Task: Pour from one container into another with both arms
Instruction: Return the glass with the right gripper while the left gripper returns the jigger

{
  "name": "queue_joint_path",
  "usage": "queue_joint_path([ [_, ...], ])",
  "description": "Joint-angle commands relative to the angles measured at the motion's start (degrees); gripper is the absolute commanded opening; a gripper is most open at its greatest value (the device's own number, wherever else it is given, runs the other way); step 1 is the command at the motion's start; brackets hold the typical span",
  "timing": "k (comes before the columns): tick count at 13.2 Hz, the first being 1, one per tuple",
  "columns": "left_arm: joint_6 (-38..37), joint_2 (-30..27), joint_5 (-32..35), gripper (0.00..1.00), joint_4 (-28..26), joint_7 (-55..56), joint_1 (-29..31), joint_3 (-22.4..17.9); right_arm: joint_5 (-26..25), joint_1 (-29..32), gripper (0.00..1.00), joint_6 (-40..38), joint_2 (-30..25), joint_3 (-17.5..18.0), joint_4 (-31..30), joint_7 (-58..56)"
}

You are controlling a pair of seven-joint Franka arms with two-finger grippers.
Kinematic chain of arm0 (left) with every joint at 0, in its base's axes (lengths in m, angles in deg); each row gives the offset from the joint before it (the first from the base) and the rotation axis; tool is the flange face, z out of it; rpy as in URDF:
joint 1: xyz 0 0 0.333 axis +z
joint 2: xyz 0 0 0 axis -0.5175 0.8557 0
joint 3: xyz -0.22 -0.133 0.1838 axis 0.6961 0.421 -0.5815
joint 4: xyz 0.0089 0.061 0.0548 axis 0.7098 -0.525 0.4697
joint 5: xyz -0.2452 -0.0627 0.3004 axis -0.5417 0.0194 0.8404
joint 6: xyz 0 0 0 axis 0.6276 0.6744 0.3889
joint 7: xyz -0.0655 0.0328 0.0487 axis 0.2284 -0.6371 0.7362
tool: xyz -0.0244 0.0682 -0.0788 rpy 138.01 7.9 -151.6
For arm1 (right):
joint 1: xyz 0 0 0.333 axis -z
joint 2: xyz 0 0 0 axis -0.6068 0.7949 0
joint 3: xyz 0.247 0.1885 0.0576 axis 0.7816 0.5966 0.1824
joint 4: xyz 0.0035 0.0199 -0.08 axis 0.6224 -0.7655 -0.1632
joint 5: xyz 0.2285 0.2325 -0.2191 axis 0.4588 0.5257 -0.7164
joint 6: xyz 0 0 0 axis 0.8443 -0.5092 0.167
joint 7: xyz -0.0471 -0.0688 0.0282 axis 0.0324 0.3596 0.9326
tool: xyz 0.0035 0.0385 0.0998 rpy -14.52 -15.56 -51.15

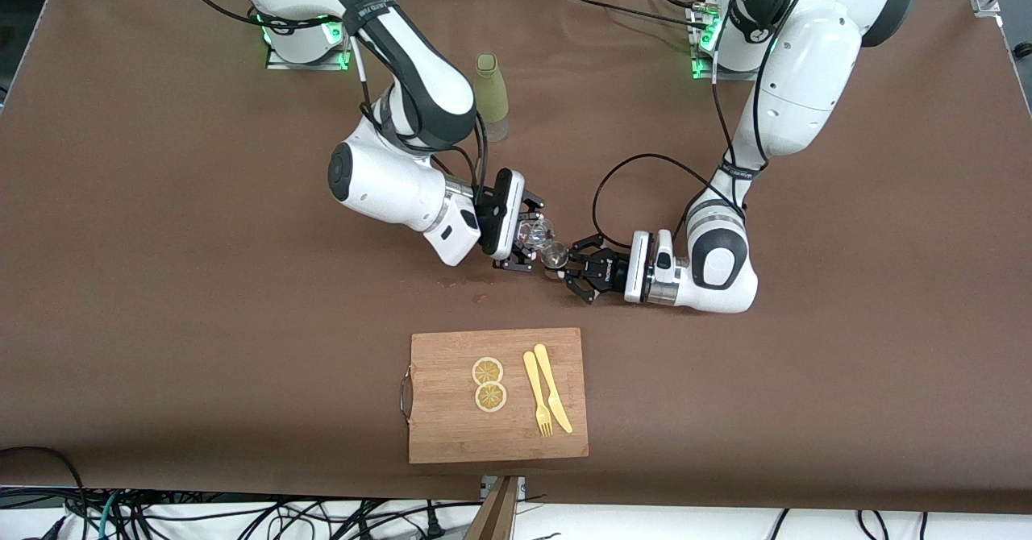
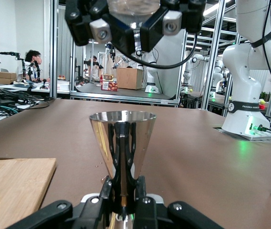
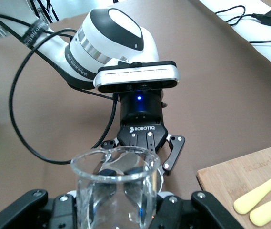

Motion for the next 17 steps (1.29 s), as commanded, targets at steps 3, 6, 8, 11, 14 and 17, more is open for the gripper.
queue_joint_path([
  [3, -0.4, 0.2, -0.8, 0.0, 0.5, -4.5, 3.5, 0.0, 1.5, 6.3, 0.11, -10.6, -1.9, 0.1, -0.3, -3.9],
  [6, -3.8, 0.1, 2.9, 0.0, 0.1, -6.2, 7.7, -0.1, 4.5, 12.2, 0.11, -21.7, -3.0, -0.2, -0.4, -10.9],
  [8, -7.9, 0.1, 6.0, 0.0, -0.3, -8.5, 11.0, -1.0, 4.6, 16.7, 0.12, -26.1, -3.1, -0.2, -0.6, -15.6],
  [11, -15.3, 0.3, 12.6, 0.0, -0.5, -8.8, 17.1, -3.6, 5.9, 22.8, 0.12, -30.0, -2.3, -0.1, -0.8, -22.8],
  [14, -20.4, 0.4, 14.0, 0.0, -1.1, -11.7, 20.1, -8.4, 8.9, 28.6, 0.12, -33.2, 0.0, -0.1, -0.7, -28.3],
  [17, -24.9, 1.2, 17.9, 0.0, -1.4, -16.1, 23.4, -12.1, 10.2, 34.9, 0.12, -35.6, 4.0, -0.1, -0.6, -35.3],
])
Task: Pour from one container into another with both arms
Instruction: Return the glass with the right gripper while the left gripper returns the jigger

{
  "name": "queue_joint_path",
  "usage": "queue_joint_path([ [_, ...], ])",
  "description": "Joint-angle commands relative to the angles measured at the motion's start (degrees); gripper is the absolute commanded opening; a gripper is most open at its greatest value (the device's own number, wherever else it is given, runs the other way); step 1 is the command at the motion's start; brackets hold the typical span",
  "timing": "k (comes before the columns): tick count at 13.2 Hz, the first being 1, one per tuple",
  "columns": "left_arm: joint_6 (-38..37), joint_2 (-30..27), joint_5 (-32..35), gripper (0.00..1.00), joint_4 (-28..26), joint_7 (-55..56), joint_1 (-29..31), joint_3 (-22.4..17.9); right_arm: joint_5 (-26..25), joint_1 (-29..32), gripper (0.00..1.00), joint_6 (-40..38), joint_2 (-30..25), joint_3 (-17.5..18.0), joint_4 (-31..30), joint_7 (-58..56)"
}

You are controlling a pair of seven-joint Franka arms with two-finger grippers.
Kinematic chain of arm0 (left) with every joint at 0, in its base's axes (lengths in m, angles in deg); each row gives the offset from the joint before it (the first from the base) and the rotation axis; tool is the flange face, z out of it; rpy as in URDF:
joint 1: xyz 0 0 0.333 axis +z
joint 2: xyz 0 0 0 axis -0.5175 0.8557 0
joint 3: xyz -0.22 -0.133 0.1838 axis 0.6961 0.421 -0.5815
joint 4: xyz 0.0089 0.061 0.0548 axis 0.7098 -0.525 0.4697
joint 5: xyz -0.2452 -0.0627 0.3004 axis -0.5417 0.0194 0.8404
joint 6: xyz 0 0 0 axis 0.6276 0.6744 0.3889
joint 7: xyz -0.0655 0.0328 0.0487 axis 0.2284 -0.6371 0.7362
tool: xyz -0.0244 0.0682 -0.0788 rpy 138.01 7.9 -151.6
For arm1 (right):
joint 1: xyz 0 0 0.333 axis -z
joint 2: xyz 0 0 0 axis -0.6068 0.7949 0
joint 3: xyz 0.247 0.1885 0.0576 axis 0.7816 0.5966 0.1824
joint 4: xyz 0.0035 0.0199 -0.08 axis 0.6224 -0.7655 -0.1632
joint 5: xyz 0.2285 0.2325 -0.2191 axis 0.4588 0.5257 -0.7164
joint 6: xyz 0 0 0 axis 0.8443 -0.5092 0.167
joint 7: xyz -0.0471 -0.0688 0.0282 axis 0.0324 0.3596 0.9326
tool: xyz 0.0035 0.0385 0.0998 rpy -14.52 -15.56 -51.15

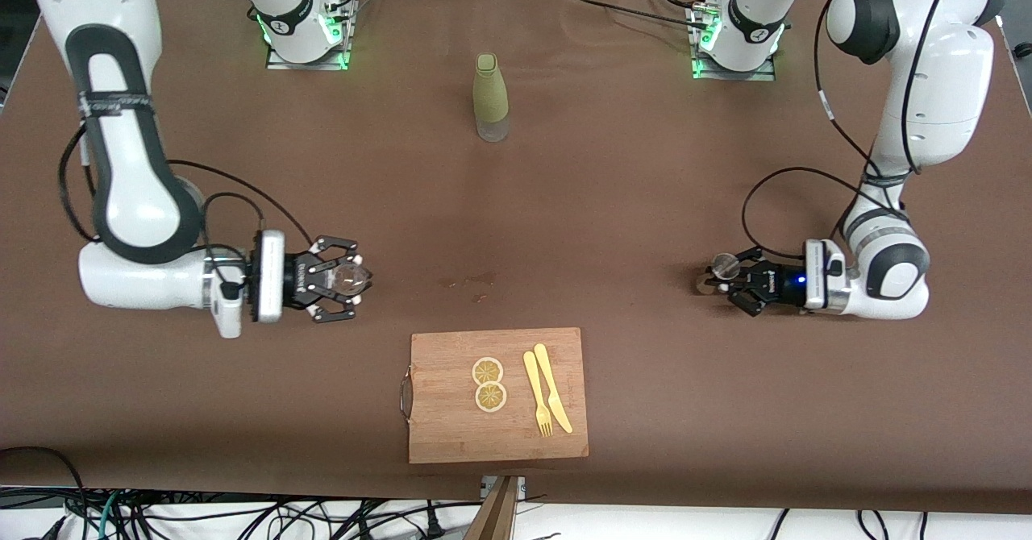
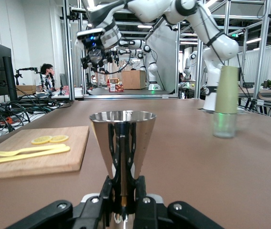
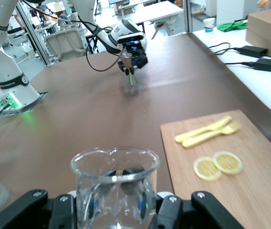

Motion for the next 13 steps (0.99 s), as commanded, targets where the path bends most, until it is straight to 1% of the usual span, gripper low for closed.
queue_joint_path([
  [1, -2.6, 0.6, 3.6, 0.0, -0.5, -6.8, 3.2, -1.4, 2.4, 5.6, 0.12, -2.9, 3.8, 0.9, 0.2, -6.9],
  [3, -4.2, 2.1, 4.9, 0.0, -0.4, -11.0, 5.8, -2.9, 2.4, 8.9, 0.12, -3.0, 6.1, 0.9, 0.0, -12.2],
  [5, -6.1, 2.3, 6.1, 0.0, -0.4, -14.2, 6.1, -5.8, 2.3, 11.8, 0.13, -3.0, 9.5, 0.9, 0.2, -17.3],
  [7, -7.7, 3.0, 6.4, 0.0, -0.4, -16.6, 6.8, -7.8, 2.5, 13.7, 0.12, -2.8, 12.3, 0.9, 0.2, -22.0],
  [8, -7.8, 3.4, 6.8, 0.0, -0.4, -18.3, 7.2, -8.2, 2.8, 14.2, 0.13, -2.8, 13.8, 0.9, 0.3, -24.7],
  [11, -8.0, 4.5, 7.2, 0.0, -0.3, -20.7, 8.4, -8.7, 7.1, 14.8, 0.13, -2.9, 18.2, 0.9, 0.3, -31.8],
  [13, -8.6, 5.3, 7.2, 0.0, -0.3, -22.0, 8.5, -8.7, 7.6, 15.0, 0.13, -3.5, 19.9, 0.9, 0.2, -34.1],
])
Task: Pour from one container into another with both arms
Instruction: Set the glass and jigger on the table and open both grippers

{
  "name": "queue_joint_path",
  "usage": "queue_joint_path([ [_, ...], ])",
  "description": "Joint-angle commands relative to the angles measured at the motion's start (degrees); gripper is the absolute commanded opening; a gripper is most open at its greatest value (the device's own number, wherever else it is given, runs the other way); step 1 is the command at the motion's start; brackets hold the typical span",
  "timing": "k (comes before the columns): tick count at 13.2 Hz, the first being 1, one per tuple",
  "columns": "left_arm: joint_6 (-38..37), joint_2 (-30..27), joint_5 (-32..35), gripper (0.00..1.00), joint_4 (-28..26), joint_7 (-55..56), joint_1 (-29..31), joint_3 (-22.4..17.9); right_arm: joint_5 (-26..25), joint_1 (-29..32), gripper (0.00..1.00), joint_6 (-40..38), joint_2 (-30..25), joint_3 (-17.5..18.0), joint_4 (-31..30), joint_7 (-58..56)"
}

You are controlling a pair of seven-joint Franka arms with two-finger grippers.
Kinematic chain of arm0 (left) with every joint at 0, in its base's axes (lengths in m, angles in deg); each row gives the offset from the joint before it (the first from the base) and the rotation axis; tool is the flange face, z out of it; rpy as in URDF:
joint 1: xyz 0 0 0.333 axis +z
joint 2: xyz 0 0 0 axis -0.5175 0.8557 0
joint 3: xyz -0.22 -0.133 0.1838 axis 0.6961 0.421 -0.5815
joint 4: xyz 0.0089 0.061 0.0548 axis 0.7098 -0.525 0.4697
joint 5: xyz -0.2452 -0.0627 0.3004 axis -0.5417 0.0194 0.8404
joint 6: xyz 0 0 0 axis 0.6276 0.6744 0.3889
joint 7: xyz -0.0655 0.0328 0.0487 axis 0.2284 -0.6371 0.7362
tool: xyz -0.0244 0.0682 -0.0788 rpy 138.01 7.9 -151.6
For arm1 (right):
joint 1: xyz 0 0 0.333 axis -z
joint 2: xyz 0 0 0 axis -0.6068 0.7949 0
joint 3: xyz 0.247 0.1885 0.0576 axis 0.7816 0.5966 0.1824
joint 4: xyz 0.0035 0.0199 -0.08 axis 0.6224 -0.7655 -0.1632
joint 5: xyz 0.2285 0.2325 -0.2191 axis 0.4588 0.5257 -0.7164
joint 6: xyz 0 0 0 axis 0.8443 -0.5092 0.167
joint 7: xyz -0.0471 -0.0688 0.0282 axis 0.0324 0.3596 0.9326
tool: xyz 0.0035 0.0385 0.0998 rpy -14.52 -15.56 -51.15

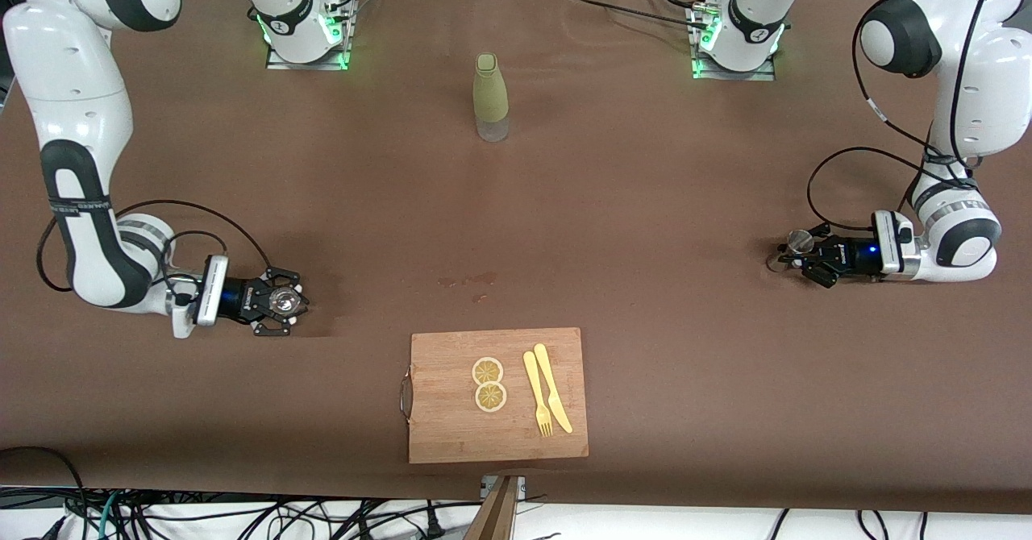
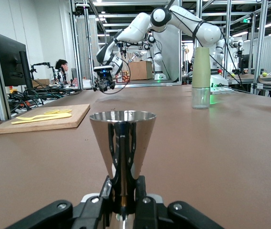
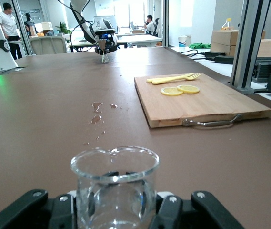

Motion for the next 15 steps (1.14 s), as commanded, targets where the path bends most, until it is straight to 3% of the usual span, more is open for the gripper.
queue_joint_path([
  [1, -1.4, 1.2, 1.9, 0.0, 0.1, -11.8, 0.3, -0.3, 1.5, 1.1, 0.13, -2.4, 2.4, 0.9, 0.3, -3.5],
  [4, -1.3, 2.1, 1.9, 0.0, 0.2, -12.1, 0.8, -0.4, 1.5, 1.1, 0.13, -4.2, 4.3, 1.0, 0.3, -4.7],
  [5, -1.3, 2.2, 1.9, 0.09, 0.4, -12.1, 0.9, -0.8, 1.5, 1.1, 0.13, -4.2, 4.7, 1.0, 0.3, -4.7],
  [6, -1.2, 2.3, 1.9, 0.45, 0.6, -12.0, 0.9, -0.9, 1.5, 1.1, 0.13, -4.6, 5.3, 1.2, 0.3, -4.8],
  [7, -1.2, 2.4, 1.9, 0.97, 0.8, -12.0, 0.9, -0.9, 1.5, 1.1, 0.14, -5.1, 5.6, 1.2, 0.3, -4.8],
  [9, -0.8, 2.4, 1.8, 1.0, 1.2, -10.8, 0.9, -0.9, 1.5, 1.1, 0.14, -5.8, 5.9, 1.3, 0.3, -6.0],
  [10, -0.8, 2.2, 1.8, 1.0, 2.4, -8.7, 0.9, -1.1, 1.5, 1.1, 0.2, -5.9, 5.9, 1.3, 0.3, -6.1],
  [11, -0.6, 1.9, 1.9, 1.0, 3.9, -5.7, 0.8, -1.5, 1.5, 1.2, 0.52, -6.1, 6.0, 1.2, 0.3, -6.2],
  [12, 0.2, 1.5, 2.8, 1.0, 5.9, -2.2, 0.4, -2.0, 1.5, 1.3, 1.0, -6.3, 5.9, 1.2, 0.3, -6.3],
  [15, 2.1, -0.6, 8.4, 1.0, 8.9, 14.7, -1.2, -3.6, 1.2, 2.6, 1.0, -6.3, 5.8, 1.0, 0.3, -6.2],
])
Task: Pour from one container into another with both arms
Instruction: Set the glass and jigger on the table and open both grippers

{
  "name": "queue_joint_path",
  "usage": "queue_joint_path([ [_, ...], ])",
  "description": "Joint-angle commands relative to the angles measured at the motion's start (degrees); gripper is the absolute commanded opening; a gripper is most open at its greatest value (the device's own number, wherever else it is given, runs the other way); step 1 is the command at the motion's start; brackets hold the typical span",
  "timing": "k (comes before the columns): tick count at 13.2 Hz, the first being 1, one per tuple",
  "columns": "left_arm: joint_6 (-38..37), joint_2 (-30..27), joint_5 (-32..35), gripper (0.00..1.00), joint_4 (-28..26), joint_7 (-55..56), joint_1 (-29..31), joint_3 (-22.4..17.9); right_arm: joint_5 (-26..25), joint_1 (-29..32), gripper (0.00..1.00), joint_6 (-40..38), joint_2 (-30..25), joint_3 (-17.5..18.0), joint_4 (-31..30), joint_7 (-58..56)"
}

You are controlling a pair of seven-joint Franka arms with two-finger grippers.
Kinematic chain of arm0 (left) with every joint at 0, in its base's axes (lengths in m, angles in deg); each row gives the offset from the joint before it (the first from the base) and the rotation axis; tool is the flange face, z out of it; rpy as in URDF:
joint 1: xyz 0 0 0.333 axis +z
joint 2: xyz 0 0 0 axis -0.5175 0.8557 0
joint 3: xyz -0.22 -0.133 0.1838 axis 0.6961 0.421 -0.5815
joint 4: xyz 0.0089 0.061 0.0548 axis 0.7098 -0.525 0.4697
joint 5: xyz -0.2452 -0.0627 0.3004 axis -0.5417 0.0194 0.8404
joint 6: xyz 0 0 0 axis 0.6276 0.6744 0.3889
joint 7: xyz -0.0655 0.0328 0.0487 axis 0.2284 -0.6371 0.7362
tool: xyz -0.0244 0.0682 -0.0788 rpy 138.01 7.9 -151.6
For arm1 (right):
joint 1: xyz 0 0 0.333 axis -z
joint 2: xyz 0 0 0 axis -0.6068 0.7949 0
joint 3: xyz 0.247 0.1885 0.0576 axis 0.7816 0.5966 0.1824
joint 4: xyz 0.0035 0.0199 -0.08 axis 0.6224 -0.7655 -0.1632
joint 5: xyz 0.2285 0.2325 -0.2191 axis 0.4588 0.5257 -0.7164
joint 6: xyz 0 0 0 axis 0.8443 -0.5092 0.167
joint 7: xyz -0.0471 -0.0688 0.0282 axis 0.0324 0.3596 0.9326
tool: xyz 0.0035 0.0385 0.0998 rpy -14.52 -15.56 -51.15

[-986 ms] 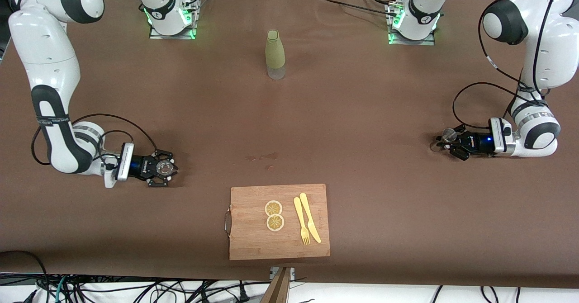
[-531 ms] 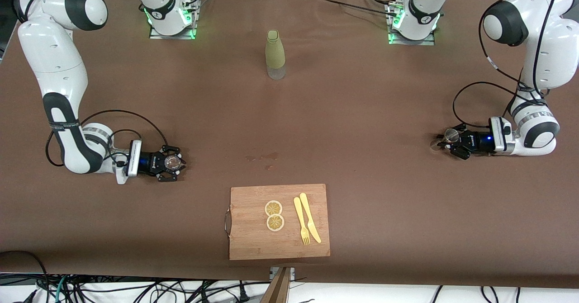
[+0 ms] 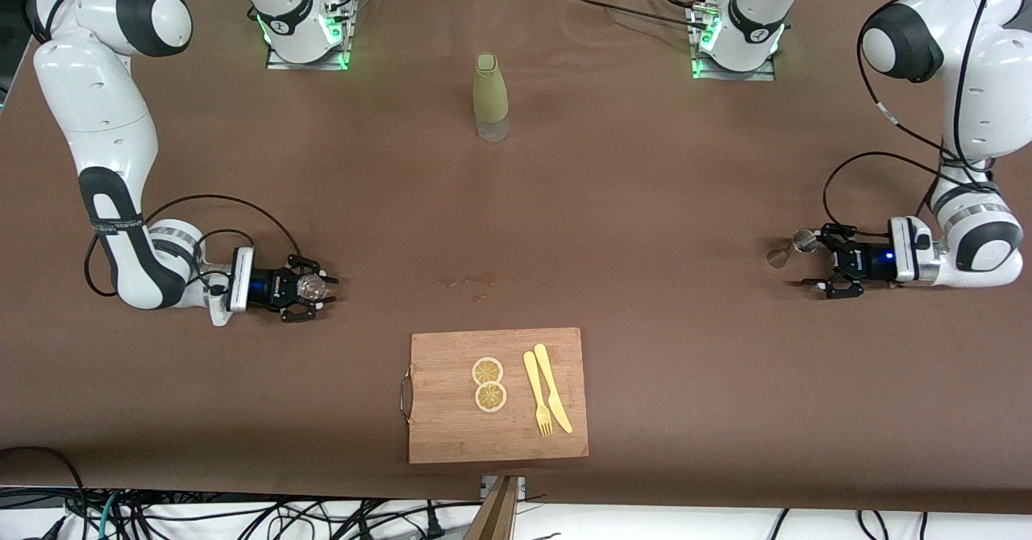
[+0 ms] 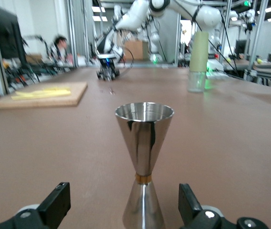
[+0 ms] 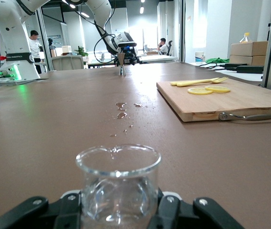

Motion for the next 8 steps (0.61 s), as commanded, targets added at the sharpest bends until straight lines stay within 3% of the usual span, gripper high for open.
queue_joint_path([
  [1, 0.8, -2.6, 4.9, 1.0, 1.4, 11.6, -2.8, -3.3, 0.2, 2.3, 1.0, -1.7, 0.5, 0.7, 0.4, -0.9],
  [5, 1.4, -7.5, 13.9, 1.0, 4.7, 30.7, -4.8, -4.7, -1.7, 4.4, 1.0, -2.8, 0.1, 0.4, 0.4, 0.0],
  [8, 1.9, -10.9, 19.2, 1.0, 4.7, 47.6, -7.0, -5.3, -5.0, 5.1, 1.0, -4.1, -1.7, -1.9, 0.7, 4.7],
])
